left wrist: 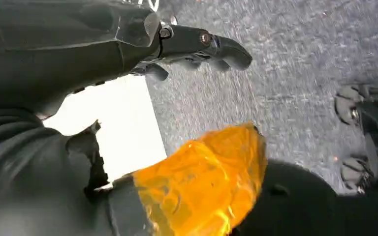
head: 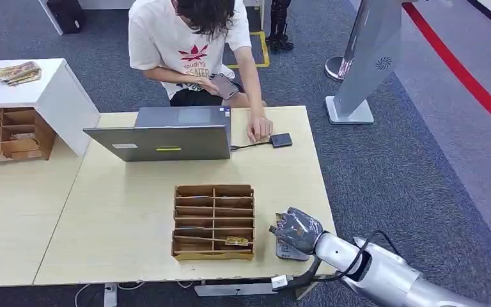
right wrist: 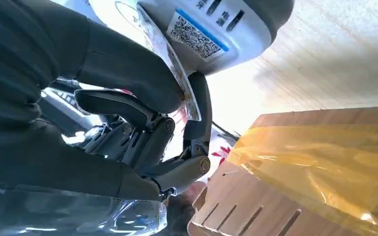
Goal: Pass the card to the sensor for recognition and then transmit it.
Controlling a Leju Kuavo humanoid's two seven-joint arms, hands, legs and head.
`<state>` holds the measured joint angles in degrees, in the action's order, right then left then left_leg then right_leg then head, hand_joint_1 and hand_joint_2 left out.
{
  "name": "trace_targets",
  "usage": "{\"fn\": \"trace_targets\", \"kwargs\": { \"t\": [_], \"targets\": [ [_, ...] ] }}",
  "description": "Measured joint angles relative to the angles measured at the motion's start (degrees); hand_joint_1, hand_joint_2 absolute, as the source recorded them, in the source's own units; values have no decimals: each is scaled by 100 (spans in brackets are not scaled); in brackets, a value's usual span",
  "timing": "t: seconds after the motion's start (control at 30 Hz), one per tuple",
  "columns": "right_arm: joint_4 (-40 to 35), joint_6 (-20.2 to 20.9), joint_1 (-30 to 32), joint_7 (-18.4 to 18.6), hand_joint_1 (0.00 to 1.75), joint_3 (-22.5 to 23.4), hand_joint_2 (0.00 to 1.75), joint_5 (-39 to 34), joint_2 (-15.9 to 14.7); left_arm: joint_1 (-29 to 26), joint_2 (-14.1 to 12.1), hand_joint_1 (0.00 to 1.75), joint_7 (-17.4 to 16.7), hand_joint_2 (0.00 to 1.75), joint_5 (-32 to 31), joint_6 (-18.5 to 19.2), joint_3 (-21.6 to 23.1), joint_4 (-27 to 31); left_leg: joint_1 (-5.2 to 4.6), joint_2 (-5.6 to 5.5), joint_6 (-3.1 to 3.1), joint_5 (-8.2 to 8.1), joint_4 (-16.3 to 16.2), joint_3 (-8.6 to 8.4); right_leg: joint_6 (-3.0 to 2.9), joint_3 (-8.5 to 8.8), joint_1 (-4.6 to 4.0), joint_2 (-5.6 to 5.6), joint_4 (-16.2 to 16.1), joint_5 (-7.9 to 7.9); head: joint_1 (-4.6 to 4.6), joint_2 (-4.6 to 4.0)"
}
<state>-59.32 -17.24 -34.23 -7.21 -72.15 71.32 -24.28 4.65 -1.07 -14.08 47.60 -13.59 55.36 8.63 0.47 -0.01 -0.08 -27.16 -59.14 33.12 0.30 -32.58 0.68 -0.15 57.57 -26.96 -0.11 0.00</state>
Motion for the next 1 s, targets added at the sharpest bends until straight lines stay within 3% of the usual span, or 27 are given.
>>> {"fn": "trace_targets", "kwargs": {
  "t": [1.0],
  "targets": [
    [17, -173, 25, 212, 175, -50, 175, -30, 37, 43, 50, 0, -138, 0, 39, 26, 109, 0, 10, 2, -1, -1, 2, 2, -2, -4, -15, 2, 0, -2, -2, 0]
  ]
}}
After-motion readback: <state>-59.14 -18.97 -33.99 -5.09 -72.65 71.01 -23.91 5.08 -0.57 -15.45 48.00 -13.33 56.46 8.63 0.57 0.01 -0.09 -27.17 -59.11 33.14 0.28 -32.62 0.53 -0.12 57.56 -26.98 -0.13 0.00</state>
